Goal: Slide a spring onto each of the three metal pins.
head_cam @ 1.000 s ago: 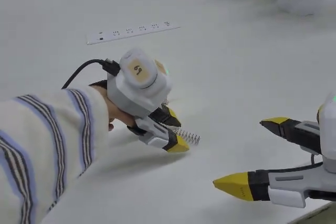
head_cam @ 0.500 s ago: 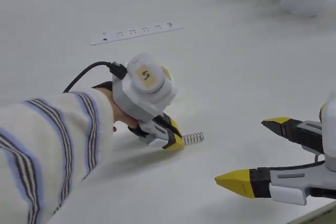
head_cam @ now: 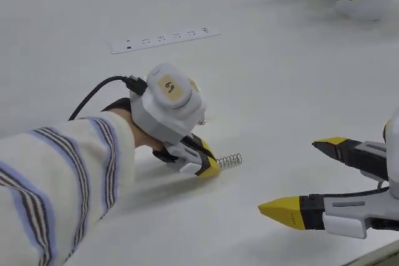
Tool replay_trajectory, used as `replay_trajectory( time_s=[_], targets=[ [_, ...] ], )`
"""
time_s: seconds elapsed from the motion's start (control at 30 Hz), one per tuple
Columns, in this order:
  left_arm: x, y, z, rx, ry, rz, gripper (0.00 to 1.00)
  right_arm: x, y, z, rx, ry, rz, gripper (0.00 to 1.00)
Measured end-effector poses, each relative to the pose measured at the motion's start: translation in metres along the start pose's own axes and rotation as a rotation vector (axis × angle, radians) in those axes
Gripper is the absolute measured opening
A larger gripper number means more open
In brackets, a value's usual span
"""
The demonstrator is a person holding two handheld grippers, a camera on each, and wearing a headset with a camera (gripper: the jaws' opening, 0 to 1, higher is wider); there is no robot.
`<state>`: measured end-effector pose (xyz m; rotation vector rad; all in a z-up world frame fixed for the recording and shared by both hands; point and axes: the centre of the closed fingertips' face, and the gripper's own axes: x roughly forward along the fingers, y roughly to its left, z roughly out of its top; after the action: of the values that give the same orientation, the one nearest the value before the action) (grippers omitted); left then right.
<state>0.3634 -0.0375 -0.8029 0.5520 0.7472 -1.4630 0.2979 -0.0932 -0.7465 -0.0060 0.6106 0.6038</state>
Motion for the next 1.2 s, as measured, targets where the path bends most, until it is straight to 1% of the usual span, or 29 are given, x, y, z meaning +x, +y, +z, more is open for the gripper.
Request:
replay_trajectory(
  time_s=[0.07,0.13,0.2,0.23,0.27,0.33,0.43,0.53,0.6,0.7,0.8,0.93,0.97,1.0,1.07,1.13,1.2],
  targets=[
    [-0.004,0.001,0.002,-0.020,-0.010,0.001,0.02,-0.001,-0.001,0.001,-0.001,-0.005,0.004,0.89],
    [-0.009,0.001,0.003,-0.019,-0.018,0.005,0.02,-0.001,-0.001,0.003,0.003,-0.015,0.008,0.86],
    [-0.015,0.002,0.005,-0.020,-0.033,0.009,0.02,-0.001,0.000,0.008,0.009,-0.036,0.021,0.83],
    [-0.019,0.002,0.007,-0.027,-0.046,0.007,0.02,-0.001,0.001,0.012,0.010,-0.051,0.025,0.82],
    [-0.023,0.002,0.008,-0.046,-0.055,0.008,0.02,-0.001,0.001,0.013,0.008,-0.056,0.029,0.83],
    [-0.030,0.001,0.007,-0.052,-0.058,0.011,0.02,0.001,0.003,0.017,0.005,-0.064,0.039,0.83],
    [-0.041,-0.001,0.007,-0.046,-0.069,0.017,0.02,0.004,0.007,0.020,-0.014,-0.059,0.060,0.82],
    [-0.052,-0.003,0.009,-0.046,-0.094,0.020,0.02,0.007,0.013,0.026,-0.062,-0.068,0.095,0.79],
    [-0.058,-0.008,0.010,-0.029,-0.104,0.012,0.02,0.009,0.017,0.031,-0.083,-0.075,0.121,0.76],
    [-0.066,-0.014,0.009,-0.013,-0.103,0.004,0.02,0.011,0.020,0.037,-0.104,-0.083,0.152,0.70],
    [-0.073,-0.021,0.008,0.001,-0.109,-0.006,0.02,0.016,0.025,0.040,-0.136,-0.079,0.183,0.62],
    [-0.080,-0.029,0.008,0.013,-0.121,-0.010,0.02,0.021,0.038,0.044,-0.187,-0.072,0.250,0.52],
    [-0.082,-0.033,0.008,0.026,-0.123,-0.010,0.02,0.022,0.042,0.046,-0.216,-0.076,0.268,0.49],
    [-0.084,-0.035,0.008,0.033,-0.125,-0.010,0.02,0.023,0.045,0.047,-0.225,-0.081,0.280,0.47],
    [-0.089,-0.039,0.008,0.033,-0.131,-0.014,0.02,0.024,0.053,0.050,-0.234,-0.083,0.316,0.43],
    [-0.093,-0.043,0.009,0.025,-0.150,-0.020,0.02,0.026,0.059,0.050,-0.256,-0.077,0.346,0.40],
    [-0.097,-0.048,0.009,0.018,-0.161,-0.033,0.02,0.028,0.063,0.051,-0.274,-0.071,0.362,0.35]
  ],
)
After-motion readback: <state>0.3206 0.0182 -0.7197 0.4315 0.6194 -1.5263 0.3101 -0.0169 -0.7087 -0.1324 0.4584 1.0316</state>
